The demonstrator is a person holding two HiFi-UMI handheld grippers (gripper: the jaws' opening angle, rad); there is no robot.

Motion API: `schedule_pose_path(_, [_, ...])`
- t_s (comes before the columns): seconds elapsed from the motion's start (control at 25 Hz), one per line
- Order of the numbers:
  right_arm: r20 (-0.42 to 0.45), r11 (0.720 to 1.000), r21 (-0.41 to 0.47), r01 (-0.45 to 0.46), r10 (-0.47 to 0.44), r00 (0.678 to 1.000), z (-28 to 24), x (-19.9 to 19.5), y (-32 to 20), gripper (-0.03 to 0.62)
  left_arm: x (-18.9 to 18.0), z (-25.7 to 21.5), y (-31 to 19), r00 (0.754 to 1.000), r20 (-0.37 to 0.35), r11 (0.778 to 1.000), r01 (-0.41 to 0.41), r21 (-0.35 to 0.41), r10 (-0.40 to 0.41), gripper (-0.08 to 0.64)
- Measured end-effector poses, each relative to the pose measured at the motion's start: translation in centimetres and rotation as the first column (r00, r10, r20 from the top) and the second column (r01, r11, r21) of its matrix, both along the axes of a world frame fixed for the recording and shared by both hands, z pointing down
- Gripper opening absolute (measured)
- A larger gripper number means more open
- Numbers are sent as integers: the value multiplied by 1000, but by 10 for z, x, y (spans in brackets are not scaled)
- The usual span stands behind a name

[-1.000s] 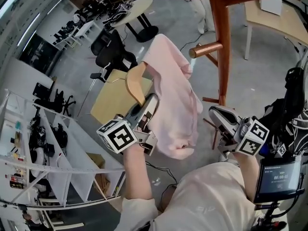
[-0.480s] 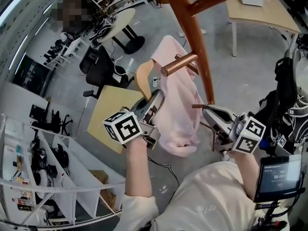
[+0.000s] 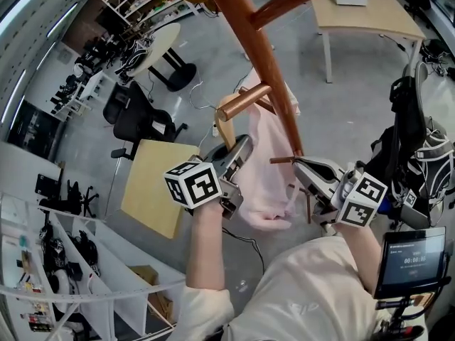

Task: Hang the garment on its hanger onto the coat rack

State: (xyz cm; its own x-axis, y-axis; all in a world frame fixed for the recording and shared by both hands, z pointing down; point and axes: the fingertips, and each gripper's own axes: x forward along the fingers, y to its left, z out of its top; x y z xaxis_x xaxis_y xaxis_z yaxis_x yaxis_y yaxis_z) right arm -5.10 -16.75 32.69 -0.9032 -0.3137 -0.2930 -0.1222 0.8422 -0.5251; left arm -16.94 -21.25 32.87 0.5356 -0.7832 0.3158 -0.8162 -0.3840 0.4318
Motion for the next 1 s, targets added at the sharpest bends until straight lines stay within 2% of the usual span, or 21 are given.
schedule_pose_path(0.48, [-36,997,-19,-81,81,996,12,36,-2,12,44,33,-23,996,41,995,-79,-62,81,3])
schedule_pose_path(1.0, [-48,995,-30,-97,95,994,22,43,-2,12,52,58,-29,993,41,989,-106,-106,111,3])
